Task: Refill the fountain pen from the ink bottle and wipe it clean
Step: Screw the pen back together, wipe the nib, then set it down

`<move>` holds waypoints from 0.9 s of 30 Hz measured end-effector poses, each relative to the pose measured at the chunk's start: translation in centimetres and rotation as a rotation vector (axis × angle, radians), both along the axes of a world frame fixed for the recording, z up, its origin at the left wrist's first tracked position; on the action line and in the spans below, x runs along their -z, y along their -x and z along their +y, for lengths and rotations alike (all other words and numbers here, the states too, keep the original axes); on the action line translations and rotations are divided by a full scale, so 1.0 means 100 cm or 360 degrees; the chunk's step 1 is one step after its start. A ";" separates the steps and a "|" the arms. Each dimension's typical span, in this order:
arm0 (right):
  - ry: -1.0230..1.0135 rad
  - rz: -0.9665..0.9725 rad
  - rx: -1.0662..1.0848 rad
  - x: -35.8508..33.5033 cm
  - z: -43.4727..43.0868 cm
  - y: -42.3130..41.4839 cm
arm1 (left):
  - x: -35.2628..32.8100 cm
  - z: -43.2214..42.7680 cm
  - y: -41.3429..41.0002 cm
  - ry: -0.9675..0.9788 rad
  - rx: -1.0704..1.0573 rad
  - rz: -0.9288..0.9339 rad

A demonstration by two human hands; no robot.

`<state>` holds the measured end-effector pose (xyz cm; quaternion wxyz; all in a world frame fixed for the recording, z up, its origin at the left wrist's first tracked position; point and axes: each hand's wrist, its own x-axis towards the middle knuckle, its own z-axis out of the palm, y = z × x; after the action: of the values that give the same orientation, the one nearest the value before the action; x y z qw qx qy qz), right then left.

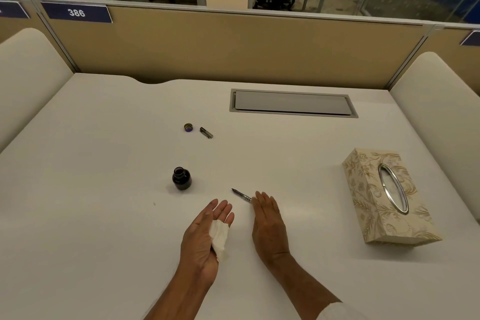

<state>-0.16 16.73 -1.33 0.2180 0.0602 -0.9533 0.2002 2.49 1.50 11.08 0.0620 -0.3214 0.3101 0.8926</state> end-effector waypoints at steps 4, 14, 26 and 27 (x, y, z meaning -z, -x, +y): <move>0.0041 -0.0046 0.0008 -0.006 0.001 -0.004 | 0.000 -0.001 0.000 0.0005 0.0031 0.0009; 0.1209 -0.0400 0.0342 -0.111 -0.047 -0.068 | -0.016 -0.002 -0.007 -0.0019 0.0159 0.0097; 0.1835 -0.0719 0.0346 -0.164 -0.053 -0.123 | -0.037 0.015 -0.054 0.0098 0.0370 0.0307; 0.1844 -0.0705 0.0344 -0.165 -0.048 -0.129 | -0.040 0.017 -0.062 0.0133 0.0366 0.0323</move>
<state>12.75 11.97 15.20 0.0315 -0.2074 -0.7132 0.6688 8.65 3.24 15.04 0.1186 -0.1943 0.3864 0.8938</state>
